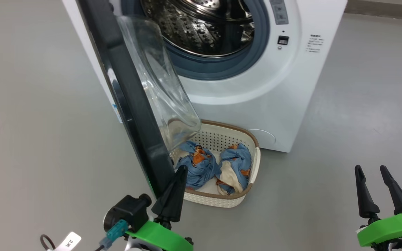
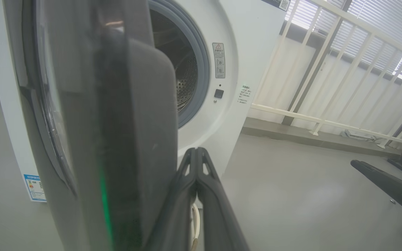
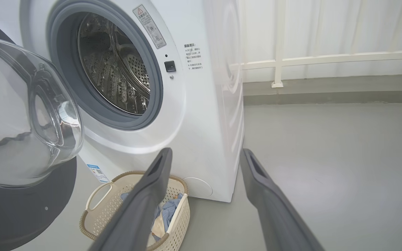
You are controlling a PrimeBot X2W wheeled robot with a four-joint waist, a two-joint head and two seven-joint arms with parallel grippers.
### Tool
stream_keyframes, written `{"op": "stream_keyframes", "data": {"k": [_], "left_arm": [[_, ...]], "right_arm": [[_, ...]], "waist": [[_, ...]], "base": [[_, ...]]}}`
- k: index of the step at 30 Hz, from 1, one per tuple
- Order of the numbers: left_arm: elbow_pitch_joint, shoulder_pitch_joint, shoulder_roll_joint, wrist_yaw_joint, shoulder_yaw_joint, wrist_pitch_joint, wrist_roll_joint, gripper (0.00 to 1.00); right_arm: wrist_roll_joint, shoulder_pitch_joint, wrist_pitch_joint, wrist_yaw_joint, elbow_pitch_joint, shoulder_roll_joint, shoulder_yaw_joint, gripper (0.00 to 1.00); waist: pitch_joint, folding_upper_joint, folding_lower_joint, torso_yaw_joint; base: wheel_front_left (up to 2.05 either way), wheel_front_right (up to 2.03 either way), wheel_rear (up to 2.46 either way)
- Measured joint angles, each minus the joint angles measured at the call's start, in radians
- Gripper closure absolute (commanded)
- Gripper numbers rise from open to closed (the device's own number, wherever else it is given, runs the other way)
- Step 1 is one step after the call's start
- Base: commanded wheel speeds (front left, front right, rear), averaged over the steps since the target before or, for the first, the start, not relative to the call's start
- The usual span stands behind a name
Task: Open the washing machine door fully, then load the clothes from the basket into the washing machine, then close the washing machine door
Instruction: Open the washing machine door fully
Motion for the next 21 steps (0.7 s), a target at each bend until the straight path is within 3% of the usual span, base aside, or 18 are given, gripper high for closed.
{"op": "stream_keyframes", "data": {"k": [13, 21], "left_arm": [[0.012, 0.023, 0.002, 0.002, 0.088, 0.0, 0.027, 1.0], [-0.005, 0.072, 0.022, 0.027, 0.163, 0.0, 0.033, 1.0]], "right_arm": [[0.0, 0.023, 0.0, 0.0, 0.0, 0.007, 0.001, 0.0], [0.0, 0.035, 0.0, 0.0, -0.003, 0.012, 0.002, 0.0]], "waist": [[-0.021, 0.0, 0.0, 0.077], [-0.024, 0.0, 0.0, 0.098]], "base": [[0.0, 0.0, 0.0], [0.0, 0.0, 0.0]]}}
